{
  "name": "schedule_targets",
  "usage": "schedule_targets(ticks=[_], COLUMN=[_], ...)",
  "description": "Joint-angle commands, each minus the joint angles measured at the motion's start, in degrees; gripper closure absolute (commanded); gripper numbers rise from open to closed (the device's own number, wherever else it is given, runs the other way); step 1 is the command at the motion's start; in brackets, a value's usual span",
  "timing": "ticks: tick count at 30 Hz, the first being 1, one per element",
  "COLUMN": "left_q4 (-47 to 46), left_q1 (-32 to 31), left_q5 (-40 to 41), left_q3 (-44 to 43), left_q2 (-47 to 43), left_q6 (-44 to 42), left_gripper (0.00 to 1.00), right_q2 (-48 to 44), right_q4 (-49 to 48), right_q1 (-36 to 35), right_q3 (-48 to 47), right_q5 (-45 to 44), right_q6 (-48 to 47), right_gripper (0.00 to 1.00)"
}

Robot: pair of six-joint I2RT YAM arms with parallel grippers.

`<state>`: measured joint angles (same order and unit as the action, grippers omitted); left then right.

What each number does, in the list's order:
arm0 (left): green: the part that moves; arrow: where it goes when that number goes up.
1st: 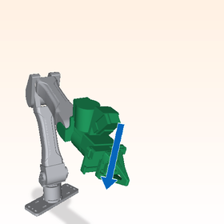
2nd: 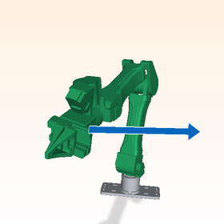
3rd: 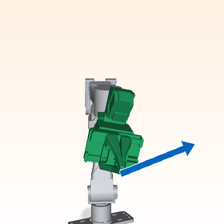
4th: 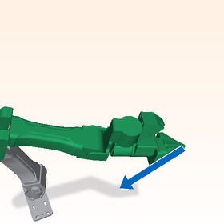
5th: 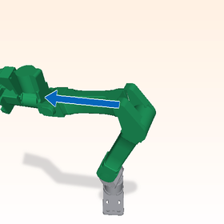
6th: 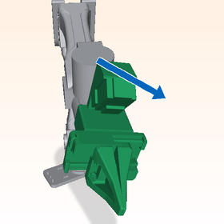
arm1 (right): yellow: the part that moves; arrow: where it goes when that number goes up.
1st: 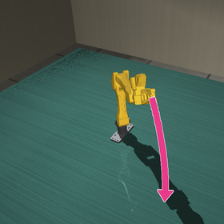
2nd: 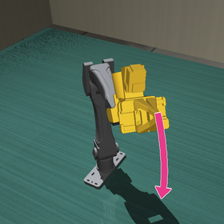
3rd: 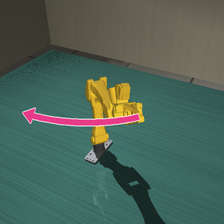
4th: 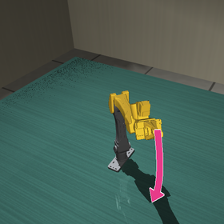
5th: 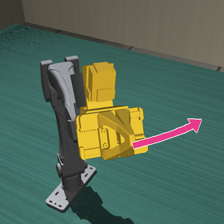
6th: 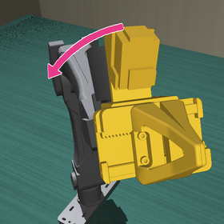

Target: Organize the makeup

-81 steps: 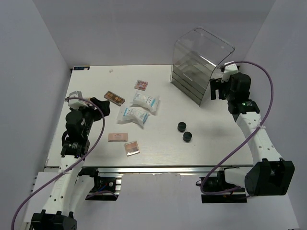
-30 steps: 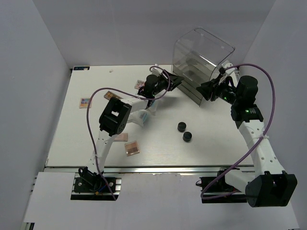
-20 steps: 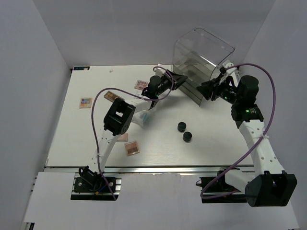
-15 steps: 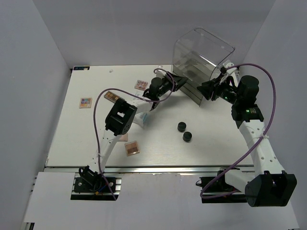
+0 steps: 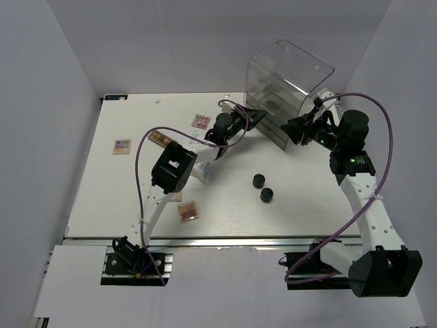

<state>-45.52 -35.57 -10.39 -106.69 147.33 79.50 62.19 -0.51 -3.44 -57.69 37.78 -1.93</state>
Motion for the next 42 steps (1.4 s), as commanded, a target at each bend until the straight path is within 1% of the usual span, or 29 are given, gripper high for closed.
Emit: schedule_targets(ticks=[1, 3, 7, 10, 15, 18, 22, 24, 26, 32, 42], left_q4=[-5.01, -5.72, -6.78, -8.18, -11.43, -12.05, -11.26, -10.13, -8.72, -7.66, -0.29], left_q1=[-0.46, -0.46, -0.55, -0.55, -0.46, -0.46, -0.46, -0.46, -0.46, -0.46, -0.55], left_q5=[1.34, 1.69, 2.31, 2.13, 1.78, 1.52, 0.99, 0.55, 0.29, 0.55, 1.25], left_q3=[2.89, 4.74, 6.06, 5.71, 5.62, 5.62, 4.13, 2.02, -0.08, -1.59, -5.36], left_q2=[-3.8, -4.59, -5.47, -5.3, -4.94, -4.77, -4.07, -3.19, -2.49, -1.69, -0.55], left_q6=[0.65, 0.91, 0.74, 0.83, 1.71, 2.06, 1.97, 1.71, 1.36, 1.18, -0.58], left_gripper=[0.72, 0.76, 0.75, 0.72, 0.63, 0.61, 0.58, 0.56, 0.52, 0.51, 0.51], right_q2=[-1.46, -1.37, -1.64, -1.64, -1.81, -1.9, -1.81, -1.73, -1.73, -1.64, -1.81], right_q4=[-2.39, -2.39, -2.39, -2.48, -2.47, -2.39, -2.39, -2.39, -2.39, -2.47, -2.74], right_q1=[0.19, 0.28, 0.28, 0.28, 0.28, 0.28, 0.28, 0.28, 0.28, 0.28, 0.37], right_q3=[0.82, 0.83, 1.0, 1.09, 1.53, 1.79, 1.62, 1.62, 1.53, 1.71, 1.44], right_q5=[0.63, 0.72, 0.54, 0.45, 0.01, -0.16, -0.16, -0.25, -0.34, -0.6, -0.95], right_q6=[-0.35, -0.35, -0.7, -1.14, -1.76, -2.02, -2.28, -2.55, -2.64, -2.9, -2.99], right_gripper=[0.57, 0.57, 0.57, 0.56, 0.56, 0.56, 0.55, 0.55, 0.55, 0.54, 0.54])
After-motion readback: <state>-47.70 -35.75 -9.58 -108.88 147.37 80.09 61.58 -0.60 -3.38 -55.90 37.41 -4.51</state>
